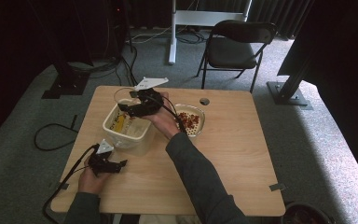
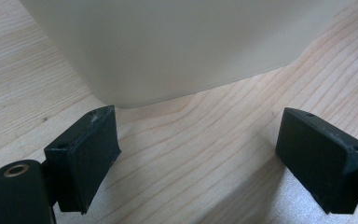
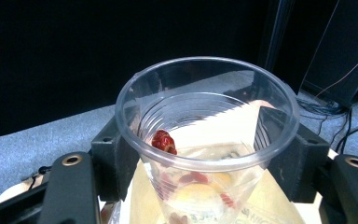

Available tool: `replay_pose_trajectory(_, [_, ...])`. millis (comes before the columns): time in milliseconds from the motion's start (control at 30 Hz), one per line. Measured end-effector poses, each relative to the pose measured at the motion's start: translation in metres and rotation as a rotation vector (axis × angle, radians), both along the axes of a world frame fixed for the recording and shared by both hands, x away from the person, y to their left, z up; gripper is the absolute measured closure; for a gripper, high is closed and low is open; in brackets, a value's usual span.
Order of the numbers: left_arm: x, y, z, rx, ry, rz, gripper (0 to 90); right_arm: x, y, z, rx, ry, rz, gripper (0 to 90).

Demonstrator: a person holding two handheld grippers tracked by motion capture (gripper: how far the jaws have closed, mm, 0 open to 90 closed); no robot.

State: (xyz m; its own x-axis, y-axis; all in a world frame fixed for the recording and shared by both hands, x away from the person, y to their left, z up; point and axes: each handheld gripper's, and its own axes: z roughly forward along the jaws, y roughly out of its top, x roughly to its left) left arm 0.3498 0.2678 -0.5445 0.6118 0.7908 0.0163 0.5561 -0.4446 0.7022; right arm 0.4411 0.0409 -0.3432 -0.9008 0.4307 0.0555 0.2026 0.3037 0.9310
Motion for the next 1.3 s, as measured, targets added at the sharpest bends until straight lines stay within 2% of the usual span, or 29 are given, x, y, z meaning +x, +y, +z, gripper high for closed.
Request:
replay_pose_trajectory(733, [0.000, 0.000, 0.000, -0.003, 0.001, 0.000, 13.6, 0.011, 0.015, -0.006, -0.002, 0.028, -0.014, 29.4])
replay_pose_trajectory(833, [0.000, 0.000, 0.000, -0.003, 0.001, 0.001, 13.6, 0.012, 0.016, -0.007, -0.011, 0.031, -0.039, 28.6])
replay_pose_trajectory(967, [0.000, 0.000, 0.000, -0.003, 0.001, 0.001, 13.6, 0.012, 0.019, -0.009, -0.021, 0.033, -0.032, 29.8])
replay_pose_trajectory(1167, [0.000, 0.000, 0.000, -0.003, 0.001, 0.000, 13.6, 0.012, 0.022, -0.009, -0.011, 0.040, -0.015, 29.3])
replay_pose_trajectory(1300, [0.000, 0.000, 0.000, -0.003, 0.001, 0.000, 13.6, 0.012, 0.023, -0.009, 0.008, 0.040, -0.005, 25.0])
